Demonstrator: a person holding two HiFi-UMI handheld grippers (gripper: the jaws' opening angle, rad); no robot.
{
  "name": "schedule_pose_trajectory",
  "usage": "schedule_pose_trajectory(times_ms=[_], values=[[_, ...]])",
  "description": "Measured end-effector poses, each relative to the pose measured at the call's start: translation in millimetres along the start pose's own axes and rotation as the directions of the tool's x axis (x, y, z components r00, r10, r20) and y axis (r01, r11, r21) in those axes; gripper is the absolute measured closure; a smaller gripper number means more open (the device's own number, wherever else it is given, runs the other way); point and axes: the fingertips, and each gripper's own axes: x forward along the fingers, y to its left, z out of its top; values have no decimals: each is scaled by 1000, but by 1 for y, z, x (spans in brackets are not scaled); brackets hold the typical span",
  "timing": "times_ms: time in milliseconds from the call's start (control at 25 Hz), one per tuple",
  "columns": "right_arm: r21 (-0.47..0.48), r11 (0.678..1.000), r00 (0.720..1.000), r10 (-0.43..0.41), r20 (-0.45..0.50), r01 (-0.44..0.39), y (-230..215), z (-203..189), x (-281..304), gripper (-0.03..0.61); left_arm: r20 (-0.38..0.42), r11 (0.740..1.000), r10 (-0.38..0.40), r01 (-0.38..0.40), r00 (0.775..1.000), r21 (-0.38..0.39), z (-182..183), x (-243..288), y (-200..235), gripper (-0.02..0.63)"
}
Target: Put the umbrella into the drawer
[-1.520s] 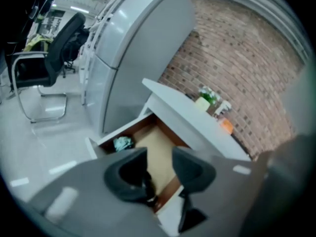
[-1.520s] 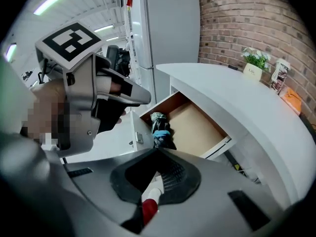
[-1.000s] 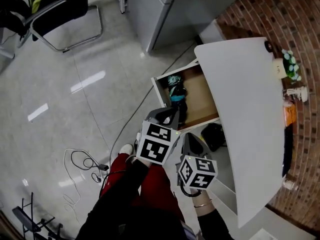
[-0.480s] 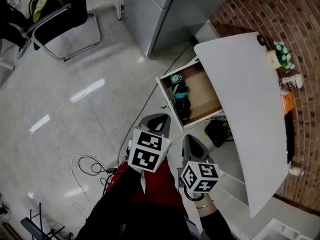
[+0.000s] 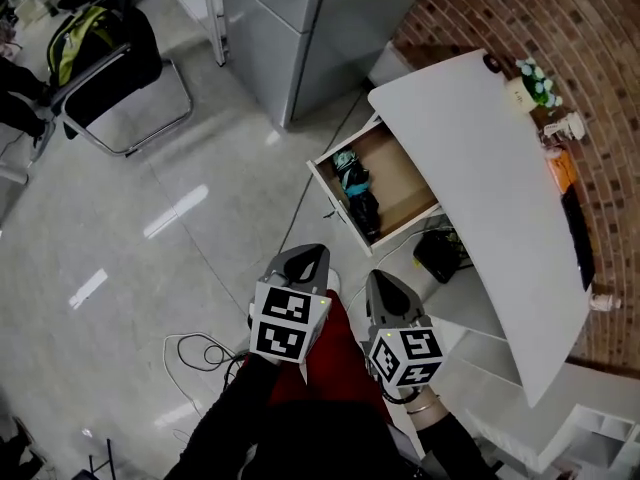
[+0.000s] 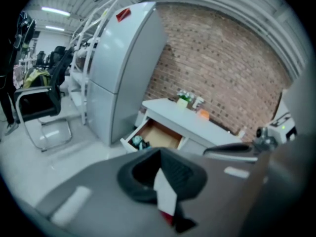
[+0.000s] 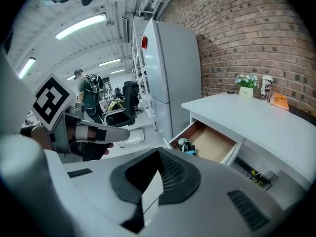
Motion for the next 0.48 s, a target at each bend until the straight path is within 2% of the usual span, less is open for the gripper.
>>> schedule_pose_trajectory(times_ms=[480], values=[[37,999,998,14,55,-16,21,10,-30,577,53,1000,21,-21,998,-5,5,-49,15,611]])
